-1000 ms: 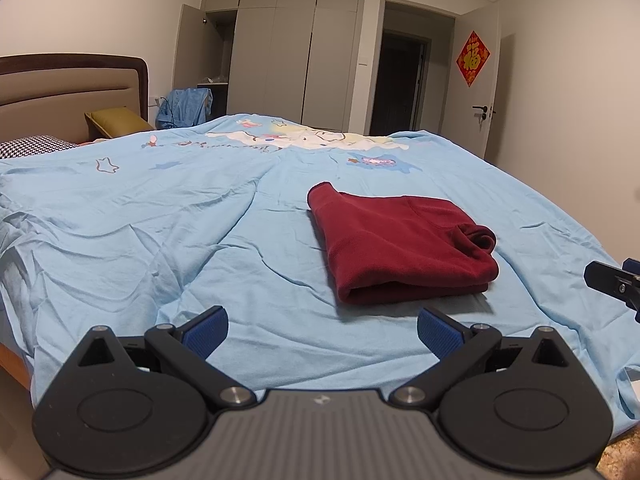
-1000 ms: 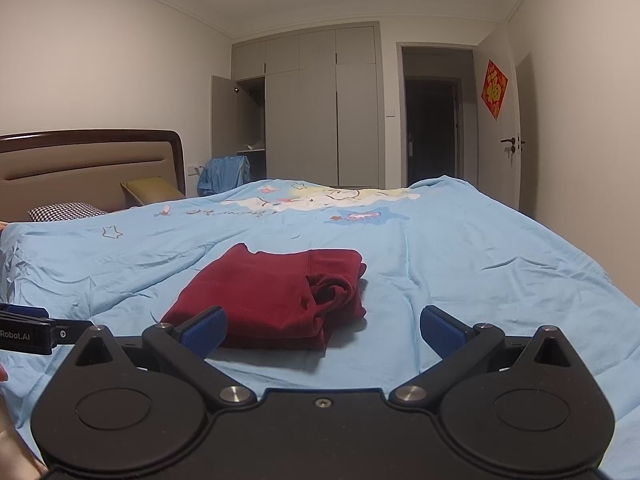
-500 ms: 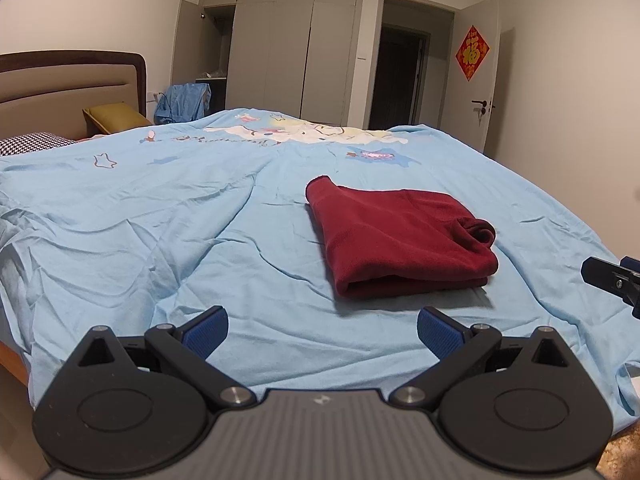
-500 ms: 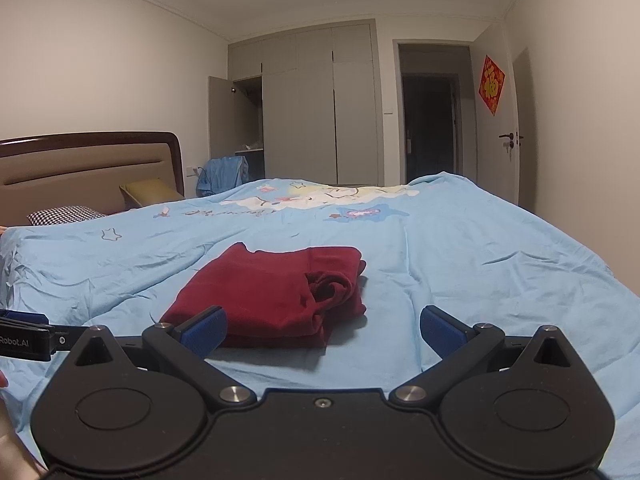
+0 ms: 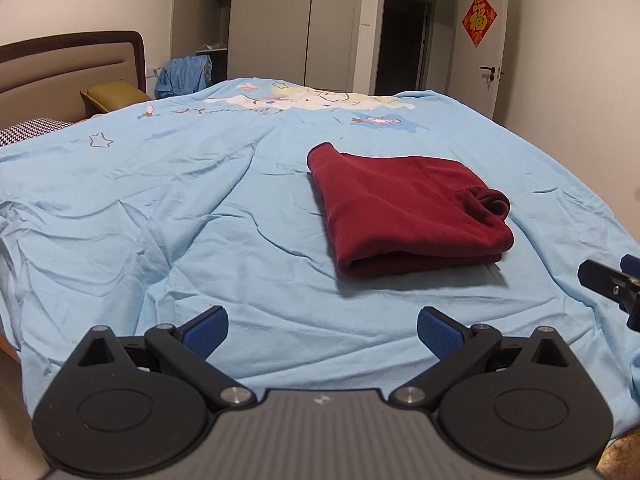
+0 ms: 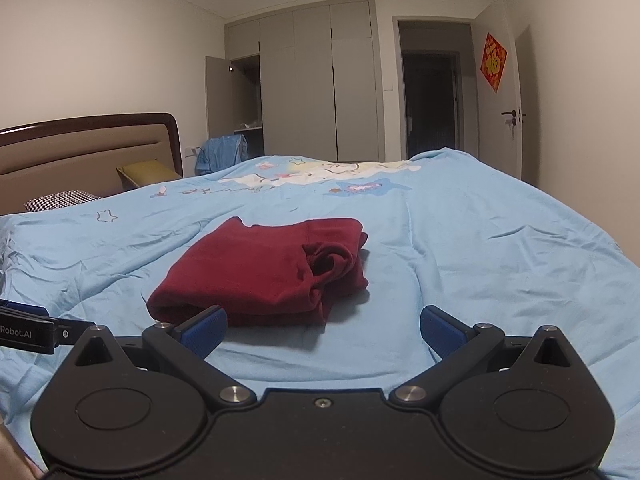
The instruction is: Fold small clothes
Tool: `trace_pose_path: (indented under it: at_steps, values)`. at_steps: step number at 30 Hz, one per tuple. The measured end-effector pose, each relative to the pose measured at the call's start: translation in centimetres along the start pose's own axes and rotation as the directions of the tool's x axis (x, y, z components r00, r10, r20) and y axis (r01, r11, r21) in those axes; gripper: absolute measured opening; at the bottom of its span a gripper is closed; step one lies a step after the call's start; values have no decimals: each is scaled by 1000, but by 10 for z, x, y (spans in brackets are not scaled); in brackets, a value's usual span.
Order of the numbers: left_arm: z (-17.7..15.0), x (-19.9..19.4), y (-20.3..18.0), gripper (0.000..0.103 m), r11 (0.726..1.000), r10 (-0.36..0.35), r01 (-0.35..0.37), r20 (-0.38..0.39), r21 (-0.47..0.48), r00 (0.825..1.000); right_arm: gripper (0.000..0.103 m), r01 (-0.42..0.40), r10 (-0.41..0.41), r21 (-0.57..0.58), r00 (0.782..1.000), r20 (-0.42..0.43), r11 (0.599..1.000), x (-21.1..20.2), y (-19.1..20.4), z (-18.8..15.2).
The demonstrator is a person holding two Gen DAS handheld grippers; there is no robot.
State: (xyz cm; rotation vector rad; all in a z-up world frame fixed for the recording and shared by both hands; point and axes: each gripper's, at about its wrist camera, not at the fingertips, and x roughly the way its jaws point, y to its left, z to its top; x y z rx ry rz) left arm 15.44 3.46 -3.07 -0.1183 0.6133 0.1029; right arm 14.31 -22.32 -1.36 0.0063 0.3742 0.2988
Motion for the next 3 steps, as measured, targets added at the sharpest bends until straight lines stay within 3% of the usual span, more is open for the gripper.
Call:
trace_pose_path:
  at_steps: [3]
  values:
    - [2, 6, -1, 103, 1000, 5, -5, -9, 7, 1000, 102, 3, -3, 7, 1000, -12, 1000, 7, -3, 0]
